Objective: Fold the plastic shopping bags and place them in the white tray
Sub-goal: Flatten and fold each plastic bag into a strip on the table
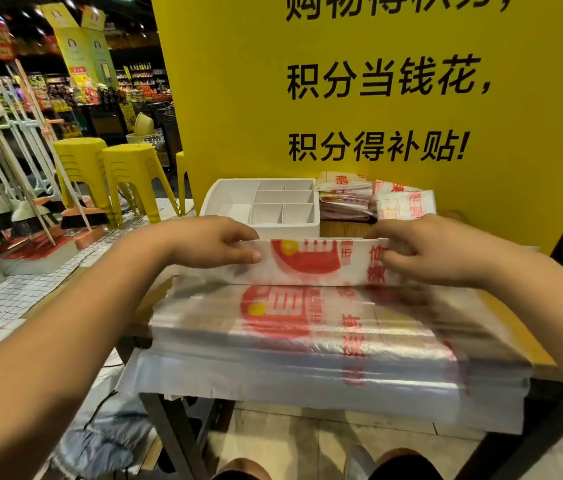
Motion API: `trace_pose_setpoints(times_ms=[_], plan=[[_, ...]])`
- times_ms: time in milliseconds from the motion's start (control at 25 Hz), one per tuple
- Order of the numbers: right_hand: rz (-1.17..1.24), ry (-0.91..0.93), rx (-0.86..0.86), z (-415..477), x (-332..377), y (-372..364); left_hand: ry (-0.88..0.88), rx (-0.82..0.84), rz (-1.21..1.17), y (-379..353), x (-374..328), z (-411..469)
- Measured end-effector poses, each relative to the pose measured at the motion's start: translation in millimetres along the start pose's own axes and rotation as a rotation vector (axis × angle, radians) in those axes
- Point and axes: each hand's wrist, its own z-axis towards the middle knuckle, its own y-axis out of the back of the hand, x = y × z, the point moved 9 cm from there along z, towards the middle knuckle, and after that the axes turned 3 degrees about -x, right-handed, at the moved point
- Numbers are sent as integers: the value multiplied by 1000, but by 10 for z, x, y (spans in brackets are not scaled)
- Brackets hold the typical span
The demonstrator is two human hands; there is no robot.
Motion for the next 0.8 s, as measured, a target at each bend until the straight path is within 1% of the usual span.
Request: trace_pose_setpoints(times_ms=[80,200,320,360,440,520,600,680,720,800], plan=[[-108,-25,-69,118,-88,39,25,5,-9,37,64,144],[-253,-39,-132,169,-159,-81,34,-113,43,40,137,261],[-206,-54,-132,125,-168,-259,-11,-216,205,-108,115,224],[-183,-61,-119,103,-162,-321,-42,-238,215,-186,80,190],[-135,-30,-131,69,-87,-402,-96,-259,142,-329,-25,120],[-67,41,-162,68,94,-440,-101,-235,72,-471,-169,86],[55,74,-104,78,291,-522,-92,-178,37,-614,-292,66],[177,53,52,62,446,-696,-70,-86,4,-763,-343,34],[187,39,128,35,490,-791,-52,-50,3,-820,-333,17],[169,0,187,-25,449,-874,-10,-21,25,-852,-295,-11]])
